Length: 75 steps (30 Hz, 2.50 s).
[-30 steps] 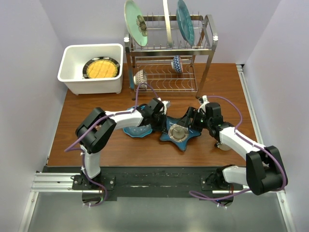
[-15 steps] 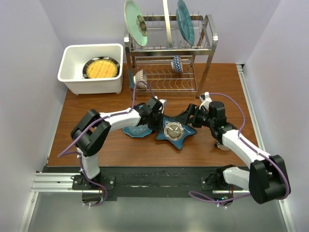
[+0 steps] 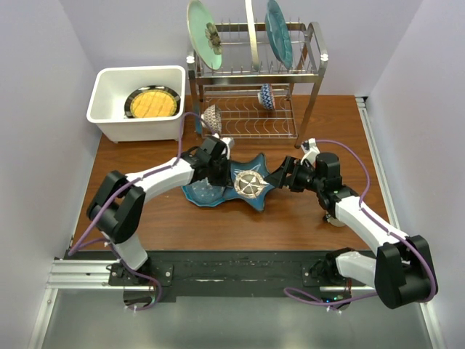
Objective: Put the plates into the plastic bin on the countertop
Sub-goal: Pick up the plate at the center of the board, then place the plate in the plastic bin.
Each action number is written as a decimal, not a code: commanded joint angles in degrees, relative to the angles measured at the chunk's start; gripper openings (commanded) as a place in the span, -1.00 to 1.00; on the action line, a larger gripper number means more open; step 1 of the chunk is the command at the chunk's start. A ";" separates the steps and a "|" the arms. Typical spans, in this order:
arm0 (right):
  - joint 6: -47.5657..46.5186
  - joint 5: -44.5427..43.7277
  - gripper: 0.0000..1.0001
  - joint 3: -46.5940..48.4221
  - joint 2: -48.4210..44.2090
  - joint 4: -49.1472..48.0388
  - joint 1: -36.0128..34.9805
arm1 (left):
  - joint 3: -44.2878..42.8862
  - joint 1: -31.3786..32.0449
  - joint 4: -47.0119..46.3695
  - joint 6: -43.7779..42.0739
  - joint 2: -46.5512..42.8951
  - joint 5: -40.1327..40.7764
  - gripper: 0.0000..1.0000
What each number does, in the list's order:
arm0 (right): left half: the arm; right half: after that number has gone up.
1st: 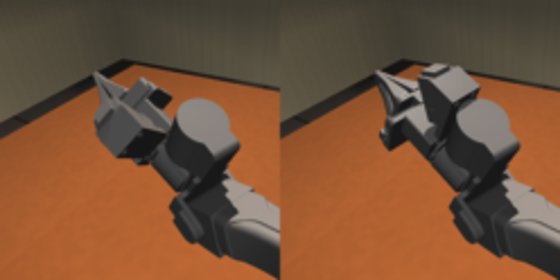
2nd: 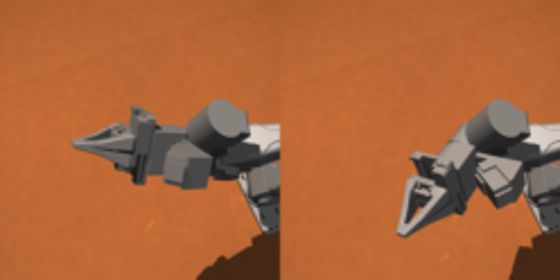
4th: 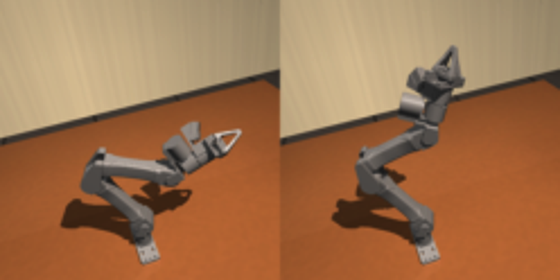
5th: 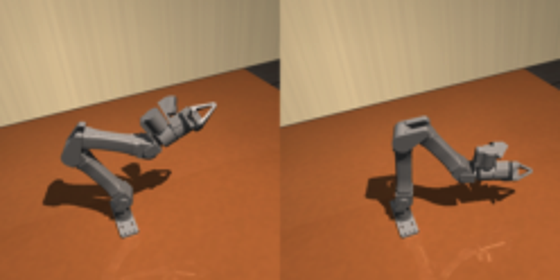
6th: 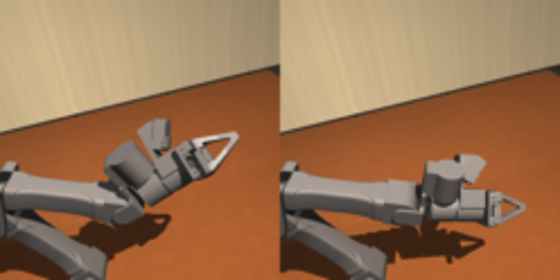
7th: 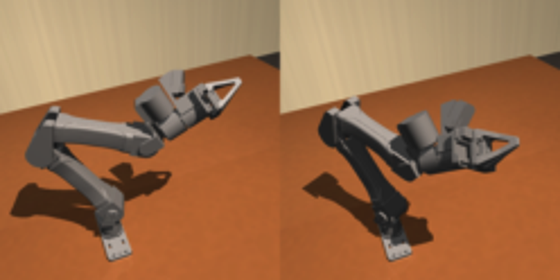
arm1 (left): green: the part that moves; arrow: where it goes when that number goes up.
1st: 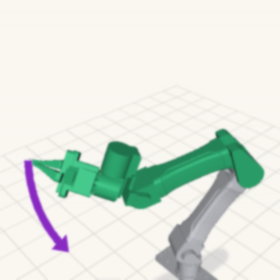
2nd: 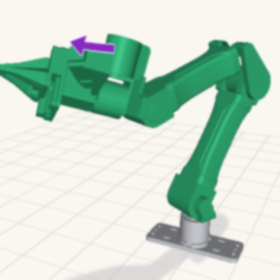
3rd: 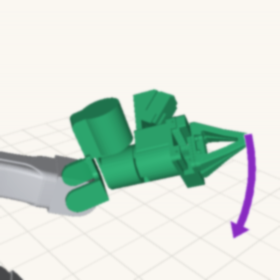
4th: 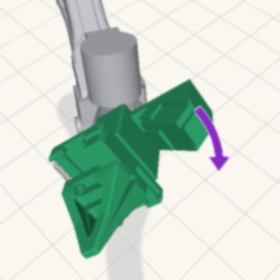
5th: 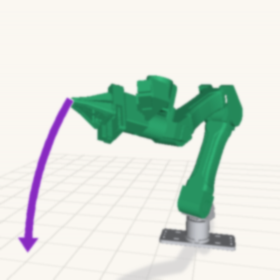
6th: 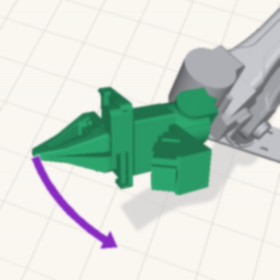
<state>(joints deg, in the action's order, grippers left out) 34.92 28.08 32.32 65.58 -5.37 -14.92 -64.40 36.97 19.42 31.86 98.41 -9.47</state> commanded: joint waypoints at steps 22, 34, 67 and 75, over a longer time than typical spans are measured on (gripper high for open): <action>1.56 2.16 0.75 -2.17 2.18 -6.41 0.33 | 6.22 -11.65 0.88 -2.94 -19.92 -3.71 -1.00; 1.91 2.68 0.75 -2.96 3.15 -7.64 0.33 | 7.54 -19.03 3.96 -4.96 -25.37 -3.97 -1.00; 1.91 3.39 0.75 -2.35 4.99 -8.35 0.33 | -0.28 -44.96 7.12 -10.85 -26.17 -14.16 -1.00; 2.09 3.65 0.75 -2.17 5.87 -8.96 0.33 | -4.06 -48.04 4.59 -8.05 -25.20 -15.92 -1.00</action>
<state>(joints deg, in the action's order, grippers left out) 36.69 29.91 29.52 71.02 -11.68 -14.70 -62.96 -9.65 33.50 20.97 74.24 -19.18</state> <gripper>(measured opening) 0.873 0.069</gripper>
